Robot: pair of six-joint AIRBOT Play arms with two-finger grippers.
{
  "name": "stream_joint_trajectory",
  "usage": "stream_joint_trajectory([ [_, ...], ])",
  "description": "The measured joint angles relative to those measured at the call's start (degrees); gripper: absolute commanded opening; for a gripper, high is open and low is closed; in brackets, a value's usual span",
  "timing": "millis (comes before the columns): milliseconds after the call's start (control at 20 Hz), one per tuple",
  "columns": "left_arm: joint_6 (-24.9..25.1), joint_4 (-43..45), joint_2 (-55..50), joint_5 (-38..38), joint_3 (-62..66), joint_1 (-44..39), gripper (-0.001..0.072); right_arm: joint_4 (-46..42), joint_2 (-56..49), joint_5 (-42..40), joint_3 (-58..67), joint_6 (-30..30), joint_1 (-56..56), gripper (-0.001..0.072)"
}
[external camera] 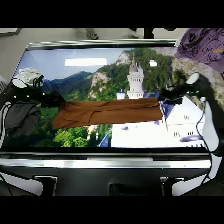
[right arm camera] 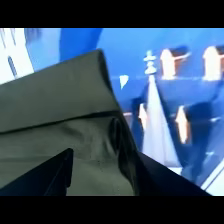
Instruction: Fold the clothes and pants, and hang the long-sleeved shirts on hangers.
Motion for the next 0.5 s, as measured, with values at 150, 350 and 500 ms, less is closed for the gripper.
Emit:
stream_joint_trajectory([
  [150, -0.24, -0.02, 1.60, -0.63, 1.49, 0.00, 0.0417, 8.52, -1.14, 3.26, 1.40, -1.22, -6.69, 0.0545],
  [350, -0.44, 0.31, 3.37, -1.11, 2.12, 0.00, 0.0417, 15.28, -5.51, 9.92, 1.99, -5.29, -11.82, 0.0604],
  [500, -0.92, 0.35, 3.87, -1.29, 2.27, 0.00, 0.0416, 18.45, -8.79, 12.61, 2.10, -8.07, -12.94, 0.0604],
])
